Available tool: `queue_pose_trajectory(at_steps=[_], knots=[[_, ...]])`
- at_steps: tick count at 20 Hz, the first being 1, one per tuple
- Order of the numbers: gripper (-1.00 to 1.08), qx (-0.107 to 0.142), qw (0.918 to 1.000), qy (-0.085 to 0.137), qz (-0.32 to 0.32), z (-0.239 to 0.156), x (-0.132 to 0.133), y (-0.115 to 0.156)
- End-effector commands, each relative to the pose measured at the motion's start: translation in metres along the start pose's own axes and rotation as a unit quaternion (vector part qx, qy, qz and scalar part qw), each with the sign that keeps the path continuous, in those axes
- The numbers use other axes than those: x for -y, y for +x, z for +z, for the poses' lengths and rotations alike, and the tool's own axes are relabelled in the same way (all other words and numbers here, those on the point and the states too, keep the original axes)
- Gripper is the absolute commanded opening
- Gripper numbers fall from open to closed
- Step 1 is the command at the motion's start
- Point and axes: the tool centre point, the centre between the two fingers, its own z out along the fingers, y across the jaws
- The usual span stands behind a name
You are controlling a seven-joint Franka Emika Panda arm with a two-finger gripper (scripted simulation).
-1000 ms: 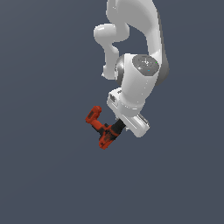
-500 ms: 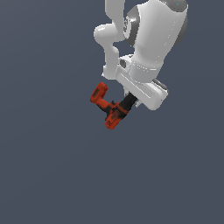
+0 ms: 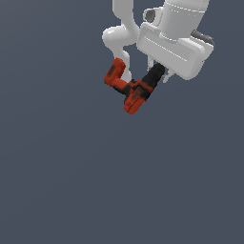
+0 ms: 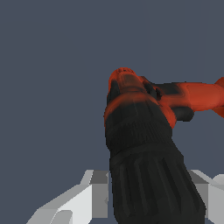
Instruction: Pick up the object and move it to a goal position.
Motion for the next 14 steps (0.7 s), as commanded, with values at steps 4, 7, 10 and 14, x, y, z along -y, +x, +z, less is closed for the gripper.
queue_pose_trajectory(at_steps=[4,7,10,14], knots=[[-1.00,-0.001,1.0000,0.002,0.001,-0.054,-0.010,-0.019],[-1.00,-0.001,1.0000,0.002,0.000,-0.074,-0.013,-0.027],[-1.00,-0.001,1.0000,0.002,0.000,-0.090,-0.015,-0.032],[-1.00,-0.001,1.0000,0.002,0.000,-0.103,-0.017,-0.037]])
